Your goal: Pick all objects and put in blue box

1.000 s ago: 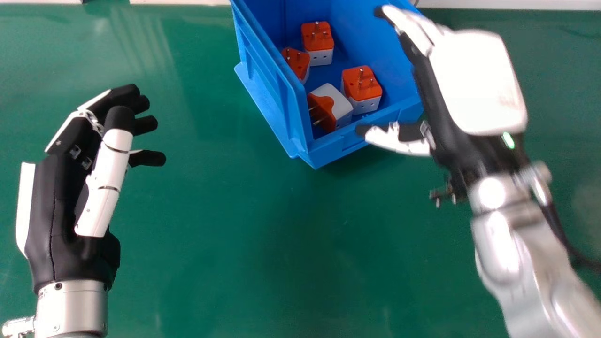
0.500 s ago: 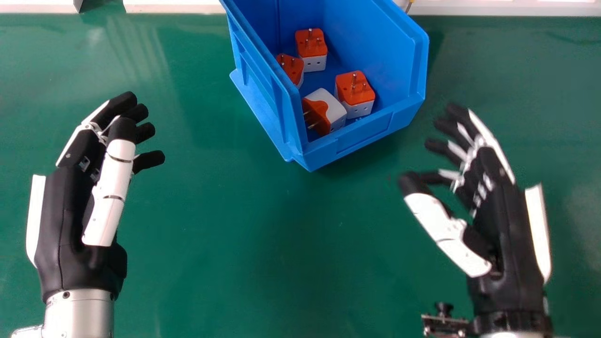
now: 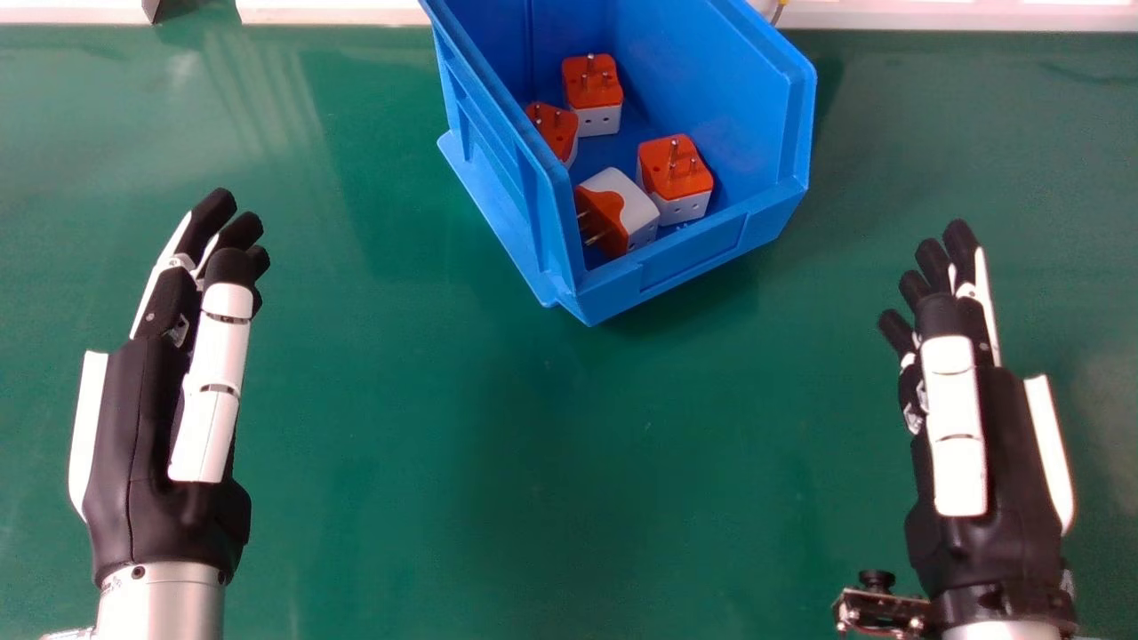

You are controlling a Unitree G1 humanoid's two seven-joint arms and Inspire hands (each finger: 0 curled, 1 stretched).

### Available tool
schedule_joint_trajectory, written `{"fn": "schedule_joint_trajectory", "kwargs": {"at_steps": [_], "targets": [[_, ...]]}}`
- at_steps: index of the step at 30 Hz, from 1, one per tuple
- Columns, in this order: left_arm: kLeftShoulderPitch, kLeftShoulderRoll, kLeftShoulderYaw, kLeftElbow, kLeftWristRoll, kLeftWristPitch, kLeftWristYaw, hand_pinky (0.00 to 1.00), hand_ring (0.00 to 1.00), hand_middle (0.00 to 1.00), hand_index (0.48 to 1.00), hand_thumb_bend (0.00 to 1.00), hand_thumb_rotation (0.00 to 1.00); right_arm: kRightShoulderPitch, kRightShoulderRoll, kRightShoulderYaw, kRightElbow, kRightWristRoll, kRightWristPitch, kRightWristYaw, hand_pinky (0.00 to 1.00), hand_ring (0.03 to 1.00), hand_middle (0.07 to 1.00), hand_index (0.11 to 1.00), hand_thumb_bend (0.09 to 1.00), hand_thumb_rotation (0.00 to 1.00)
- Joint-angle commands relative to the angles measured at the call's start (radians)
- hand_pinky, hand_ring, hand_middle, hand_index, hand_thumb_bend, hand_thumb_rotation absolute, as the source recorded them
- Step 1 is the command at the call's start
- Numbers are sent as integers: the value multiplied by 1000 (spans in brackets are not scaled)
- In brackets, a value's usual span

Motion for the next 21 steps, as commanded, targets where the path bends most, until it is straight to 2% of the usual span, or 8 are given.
{"fn": "schedule_joint_trajectory", "kwargs": {"at_steps": [1,5,9,12,14,16,18,21], "targets": [[3,-4,-1,-5,-5,-19,5,972,918,904,890,488,741,-17,11,-23,-2,11,-17,15,995,997,998,998,366,994],[4,-18,-6,4,1,-33,15,986,925,906,890,484,734,-30,18,-43,11,8,-28,37,998,999,999,999,369,997],[4,-27,-9,10,-1,-52,14,995,931,908,892,461,723,-43,25,-56,22,7,-39,59,999,1000,1000,1000,385,999],[8,-26,-16,7,14,-61,18,998,933,911,896,434,718,-54,25,-62,29,3,-41,75,1000,1000,1000,1000,387,1000],[15,-26,-17,6,18,-66,18,999,935,914,901,409,722,-63,20,-65,32,-3,-42,87,1000,1000,1000,1000,386,1000],[21,-29,-12,9,7,-69,17,1000,947,926,916,354,732,-73,14,-68,41,-2,-53,104,1000,1000,1000,1000,387,1000],[26,-35,-5,14,0,-71,22,1000,960,937,928,309,733,-83,12,-75,50,-4,-61,114,1000,1000,1000,1000,390,1000],[35,-35,5,25,-5,-82,22,1000,972,946,939,276,730,-91,5,-83,54,-19,-64,121,1000,1000,1000,1000,390,1000]]}}
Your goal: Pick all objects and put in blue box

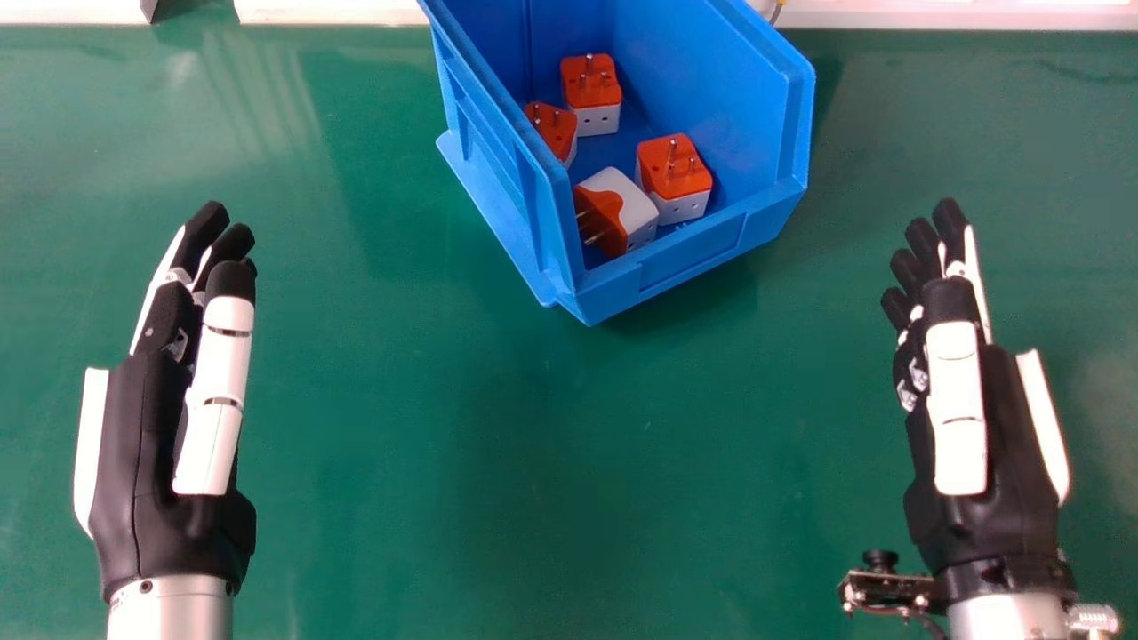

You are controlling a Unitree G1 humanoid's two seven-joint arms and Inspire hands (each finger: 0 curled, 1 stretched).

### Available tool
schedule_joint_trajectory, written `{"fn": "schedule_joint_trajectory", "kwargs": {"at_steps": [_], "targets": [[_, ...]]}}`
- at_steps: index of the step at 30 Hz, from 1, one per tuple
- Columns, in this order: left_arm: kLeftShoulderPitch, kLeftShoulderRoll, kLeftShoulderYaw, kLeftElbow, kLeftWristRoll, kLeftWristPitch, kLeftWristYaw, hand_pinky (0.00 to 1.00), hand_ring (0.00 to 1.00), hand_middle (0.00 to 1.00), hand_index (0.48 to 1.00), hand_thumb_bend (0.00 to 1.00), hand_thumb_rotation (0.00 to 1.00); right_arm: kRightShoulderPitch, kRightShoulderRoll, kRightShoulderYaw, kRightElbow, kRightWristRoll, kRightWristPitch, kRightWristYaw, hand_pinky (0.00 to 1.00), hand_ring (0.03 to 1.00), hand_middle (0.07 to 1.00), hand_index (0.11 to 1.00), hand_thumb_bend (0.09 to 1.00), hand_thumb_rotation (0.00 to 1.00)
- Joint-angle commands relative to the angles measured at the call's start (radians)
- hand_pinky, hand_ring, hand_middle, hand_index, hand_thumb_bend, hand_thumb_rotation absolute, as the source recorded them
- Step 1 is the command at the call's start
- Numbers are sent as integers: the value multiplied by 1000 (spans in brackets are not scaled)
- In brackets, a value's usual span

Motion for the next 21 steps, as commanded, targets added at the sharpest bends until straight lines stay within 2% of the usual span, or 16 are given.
{"fn": "schedule_joint_trajectory", "kwargs": {"at_steps": [1,6,7,10,12,15,21], "targets": [[13,1,15,3,-10,-42,-2,1000,973,948,941,267,729,-12,-10,-16,-5,-16,-28,5,1000,1000,1000,1000,387,1000],[27,14,35,26,-15,-75,-18,1000,976,955,958,204,727,-12,-13,-28,-10,-36,-21,10,1000,1000,1000,1000,404,1000],[29,15,38,29,-15,-79,-18,1000,974,955,961,192,726,-13,-12,-29,-9,-38,-23,11,1000,1000,1000,1000,409,1000],[33,12,47,35,-26,-81,-23,1000,970,954,964,168,724,-17,-14,-36,-6,-54,-28,9,1000,1000,1000,1000,406,1000],[33,10,50,38,-28,-81,-23,1000,970,955,964,173,716,-18,-13,-39,-5,-60,-29,7,1000,1000,1000,1000,405,1000],[30,9,52,47,-25,-88,-21,1000,970,954,963,181,703,-19,-12,-42,-5,-68,-36,7,1000,1000,1000,1000,406,1000],[19,1,49,64,-25,-104,-17,1000,959,946,950,192,652,-23,-16,-48,-3,-80,-40,8,1000,1000,1000,1000,403,1000]]}}
